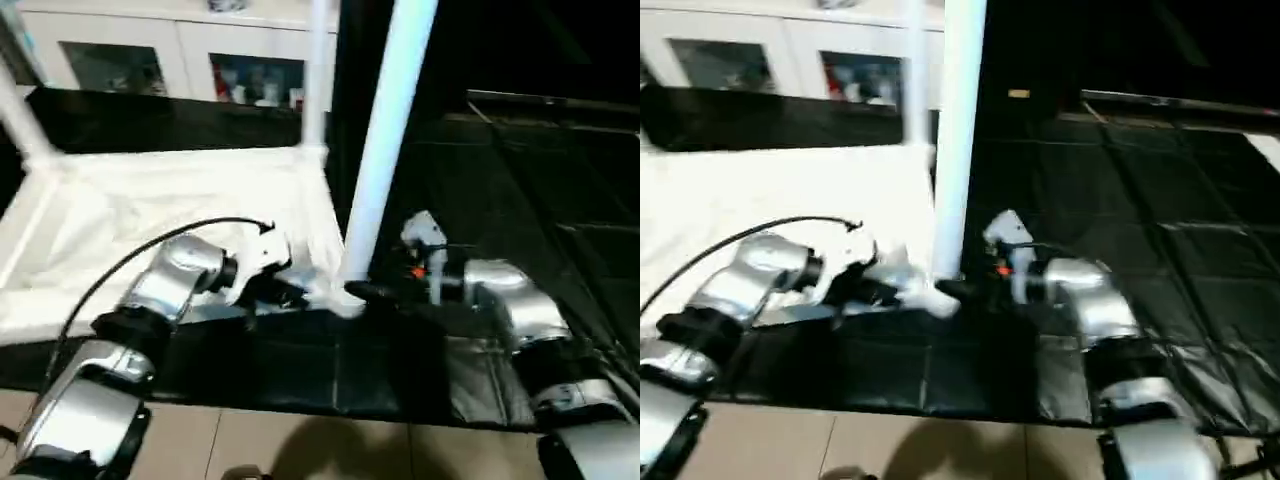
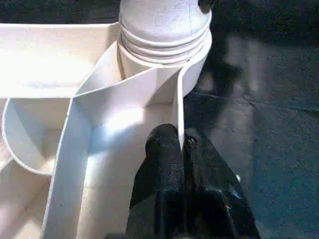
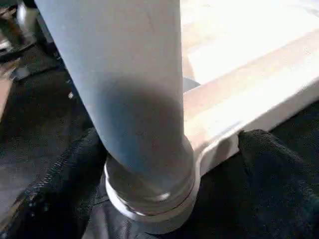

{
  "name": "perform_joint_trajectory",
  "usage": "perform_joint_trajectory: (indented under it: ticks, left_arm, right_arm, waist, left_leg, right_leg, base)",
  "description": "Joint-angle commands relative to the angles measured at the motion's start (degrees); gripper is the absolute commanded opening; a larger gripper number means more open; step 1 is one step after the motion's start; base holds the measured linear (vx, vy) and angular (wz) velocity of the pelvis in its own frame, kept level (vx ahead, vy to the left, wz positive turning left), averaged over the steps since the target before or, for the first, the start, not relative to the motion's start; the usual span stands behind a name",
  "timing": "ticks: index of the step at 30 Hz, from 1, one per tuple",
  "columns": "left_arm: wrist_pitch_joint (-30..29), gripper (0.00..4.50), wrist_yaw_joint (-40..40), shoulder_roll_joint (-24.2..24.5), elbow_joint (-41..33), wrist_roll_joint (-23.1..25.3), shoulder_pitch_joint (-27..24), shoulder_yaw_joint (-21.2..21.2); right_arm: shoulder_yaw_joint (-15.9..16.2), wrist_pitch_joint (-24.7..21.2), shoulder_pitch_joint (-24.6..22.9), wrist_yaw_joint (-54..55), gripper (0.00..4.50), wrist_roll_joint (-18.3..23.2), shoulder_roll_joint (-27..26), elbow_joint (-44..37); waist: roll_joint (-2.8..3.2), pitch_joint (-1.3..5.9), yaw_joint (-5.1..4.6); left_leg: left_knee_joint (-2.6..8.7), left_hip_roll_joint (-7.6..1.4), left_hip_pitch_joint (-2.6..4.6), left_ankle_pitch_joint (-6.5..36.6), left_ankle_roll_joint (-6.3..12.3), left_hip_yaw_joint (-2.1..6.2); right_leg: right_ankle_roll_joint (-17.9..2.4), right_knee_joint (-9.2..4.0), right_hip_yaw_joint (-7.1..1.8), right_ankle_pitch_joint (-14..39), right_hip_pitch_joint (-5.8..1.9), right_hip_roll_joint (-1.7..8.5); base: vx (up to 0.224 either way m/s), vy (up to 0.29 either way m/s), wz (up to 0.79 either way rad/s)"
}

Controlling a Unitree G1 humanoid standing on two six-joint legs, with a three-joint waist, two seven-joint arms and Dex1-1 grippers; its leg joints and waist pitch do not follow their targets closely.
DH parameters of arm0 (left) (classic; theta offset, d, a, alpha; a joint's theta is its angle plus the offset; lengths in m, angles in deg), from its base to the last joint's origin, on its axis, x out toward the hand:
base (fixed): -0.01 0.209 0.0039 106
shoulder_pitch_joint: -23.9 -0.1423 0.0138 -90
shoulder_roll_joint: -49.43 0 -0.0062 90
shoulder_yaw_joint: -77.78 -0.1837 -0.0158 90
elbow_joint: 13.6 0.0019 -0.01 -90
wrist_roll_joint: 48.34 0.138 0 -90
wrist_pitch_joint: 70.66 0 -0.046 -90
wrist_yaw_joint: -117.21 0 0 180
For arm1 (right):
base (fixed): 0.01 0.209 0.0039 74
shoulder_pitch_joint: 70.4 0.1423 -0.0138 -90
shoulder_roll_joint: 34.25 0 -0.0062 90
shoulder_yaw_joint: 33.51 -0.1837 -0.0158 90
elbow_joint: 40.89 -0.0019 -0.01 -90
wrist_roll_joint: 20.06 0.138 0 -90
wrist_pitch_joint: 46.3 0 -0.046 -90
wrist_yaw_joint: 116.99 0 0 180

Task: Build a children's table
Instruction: Rotate leg to tighten

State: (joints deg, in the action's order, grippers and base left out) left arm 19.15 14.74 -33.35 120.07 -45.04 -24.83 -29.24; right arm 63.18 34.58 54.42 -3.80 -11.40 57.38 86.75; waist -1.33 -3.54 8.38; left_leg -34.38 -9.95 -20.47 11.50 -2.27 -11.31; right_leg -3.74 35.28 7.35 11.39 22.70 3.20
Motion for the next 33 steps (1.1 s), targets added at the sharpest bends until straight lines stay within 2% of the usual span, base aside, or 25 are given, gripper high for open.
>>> perform_joint_trajectory:
  ticks: [1, 4, 5, 7, 8, 9, 12, 15, 17, 20, 21, 24, 28, 30, 33]
  left_arm:
    - [1.6, 0.0, 5.5, -0.1, -2.7, -0.9, -0.3, -2.4]
    - [2.5, 0.0, 7.2, 0.3, -3.3, -0.7, -0.7, -3.0]
    - [2.8, 0.0, 7.9, 0.5, -3.8, -0.6, -0.9, -3.4]
    - [3.7, 0.0, 9.7, 0.9, -4.8, -0.7, -1.5, -4.4]
    - [4.3, 0.0, 10.4, 1.1, -5.2, -0.6, -1.8, -4.8]
    - [4.7, 0.0, 10.8, 1.2, -5.5, -0.5, -1.9, -5.2]
    - [5.1, 0.0, 11.4, 1.3, -6.0, -0.5, -2.3, -5.5]
    - [5.9, 0.0, 11.8, 1.3, -6.6, -0.2, -2.5, -6.1]
    - [6.0, 0.0, 11.7, 1.2, -6.7, -0.1, -2.6, -6.1]
    - [6.7, 0.0, 11.3, 1.0, -6.6, 0.1, -2.6, -6.3]
    - [7.0, 0.0, 11.2, 0.8, -6.4, 0.2, -2.5, -6.4]
    - [7.3, 0.0, 11.1, 0.8, -6.2, 0.3, -2.4, -6.5]
    - [7.6, 0.0, 11.0, 0.9, -5.9, 0.4, -2.1, -6.6]
    - [7.7, 0.0, 10.8, 0.9, -5.8, 0.4, -2.0, -6.6]
    - [8.2, 0.0, 9.8, 0.7, -4.6, 0.8, -1.4, -6.5]
  right_arm:
    - [0.3, 2.5, 1.8, -3.3, 4.47, -0.6, 2.0, 1.6]
    - [0.9, 3.9, 1.9, -6.8, 4.47, -0.1, 2.6, 1.6]
    - [0.9, 5.0, 2.0, -7.7, 4.47, 0.2, 2.6, 1.6]
    - [1.2, 3.4, 2.1, -12.3, 4.47, 1.9, 2.8, 1.2]
    - [1.8, 2.3, 2.1, -14.8, 4.47, 2.6, 2.9, 1.0]
    - [2.3, 1.4, 2.0, -16.5, 4.47, 2.9, 3.0, 0.7]
    - [3.5, 1.1, 2.4, -19.2, 4.13, 2.9, 2.9, 1.7]
    - [4.2, 0.3, 3.0, -21.2, 4.08, 2.8, 2.3, 2.9]
    - [4.5, -0.1, 3.1, -21.9, 3.75, 2.7, 2.2, 3.1]
    - [4.9, -0.7, 3.1, -23.0, 3.57, 2.8, 2.0, 2.9]
    - [5.2, -1.2, 3.1, -23.6, 3.32, 3.0, 2.0, 2.8]
    - [5.6, -1.4, 3.1, -24.5, 3.22, 3.0, 2.0, 2.9]
    - [5.6, -1.7, 3.3, -25.1, 2.9, 3.1, 1.9, 3.0]
    - [5.6, -1.9, 3.3, -25.2, 2.59, 3.2, 1.9, 3.0]
    - [5.6, -2.5, 2.9, -25.4, 2.49, 3.4, 1.8, 2.2]
  waist:
    - [0.25, 4.5, -0.21]
    - [0.24, 4.42, -0.05]
    - [-0.39, 4.44, -0.11]
    - [-0.09, 4.49, 0.07]
    - [-0.4, 4.5, 0.17]
    - [-0.36, 4.47, 0.21]
    - [-0.41, 4.45, 0.35]
    - [-0.4, 4.41, 0.45]
    - [-0.42, 4.49, 0.49]
    - [-0.5, 4.52, 0.51]
    - [-0.5, 4.54, 0.54]
    - [-0.4, 4.61, 0.72]
    - [-0.32, 4.72, 0.77]
    - [-0.4, 4.67, 0.73]
    - [-0.3, 4.56, 0.75]
  left_leg:
    - [3.36, -4.83, 0.45, 3.8, 3.99, 2.05]
    - [3.3, -4.83, 0.47, 3.7, 4.42, 1.95]
    - [3.29, -4.79, 0.43, 3.6, 4.6, 1.89]
    - [3.26, -4.79, 0.35, 3.1, 4.94, 1.98]
    - [3.24, -4.83, 0.32, 2.7, 5.35, 2.0]
    - [3.2, -4.83, 0.28, 2.6, 5.7, 1.98]
    - [3.21, -4.99, 0.44, 2.5, 5.75, 1.97]
    - [3.24, -4.91, 0.34, 2.8, 5.31, 1.99]
    - [3.22, -4.93, 0.37, 2.6, 5.04, 2.01]
    - [3.19, -4.86, 0.3, 2.3, 5.13, 2.01]
    - [3.17, -4.85, 0.35, 2.2, 5.13, 1.99]
    - [3.09, -4.84, 0.32, 1.7, 5.2, 1.98]
    - [3.04, -4.89, 0.3, 1.2, 5.35, 2.01]
    - [3.05, -4.87, 0.31, 1.3, 5.32, 2.0]
    - [3.1, -4.84, 0.31, 2.3, 4.88, 2.02]
  right_leg:
    - [-8.7, -3.89, -4.88, 6.7, -3.69, 7.57]
    - [-8.5, -3.96, -4.9, 6.6, -3.5, 7.33]
    - [-8.3, -3.96, -4.88, 6.7, -3.57, 7.31]
    - [-8.1, -3.89, -4.88, 7.1, -3.63, 7.44]
    - [-8.0, -3.82, -4.84, 7.3, -3.65, 7.43]
    - [-7.8, -3.87, -4.82, 7.6, -3.57, 7.38]
    - [-7.9, -3.85, -4.81, 7.7, -3.33, 7.34]
    - [-7.9, -3.92, -4.77, 8.7, -3.4, 7.41]
    - [-7.7, -3.91, -4.78, 8.9, -3.39, 7.46]
    - [-7.4, -3.86, -4.77, 8.8, -3.43, 7.37]
    - [-7.3, -3.88, -4.77, 8.8, -3.4, 7.37]
    - [-7.2, -3.78, -4.76, 8.2, -3.37, 7.34]
    - [-7.5, -3.57, -4.72, 6.9, -3.36, 7.32]
    - [-7.6, -3.57, -4.71, 6.8, -3.3, 7.25]
    - [-7.2, -3.86, -4.73, 8.6, -3.34, 7.33]
  base:
    - [0.0, 0.0, 0.0]
    - [0.0, 0.0, 0.0]
    - [0.0, 0.0, 0.0]
    - [0.0, 0.0, 0.0]
    - [0.0, 0.0, 0.0]
    - [0.0, 0.0, 0.0]
    - [0.0, 0.0, 0.0]
    - [0.0, 0.0, 0.0]
    - [0.0, 0.0, 0.0]
    - [0.0, 0.0, 0.0]
    - [0.0, 0.0, 0.0]
    - [0.0, 0.0, 0.0]
    - [0.0, 0.0, 0.0]
    - [0.0, 0.0, 0.0]
    - [0.0, 0.0, 0.0]
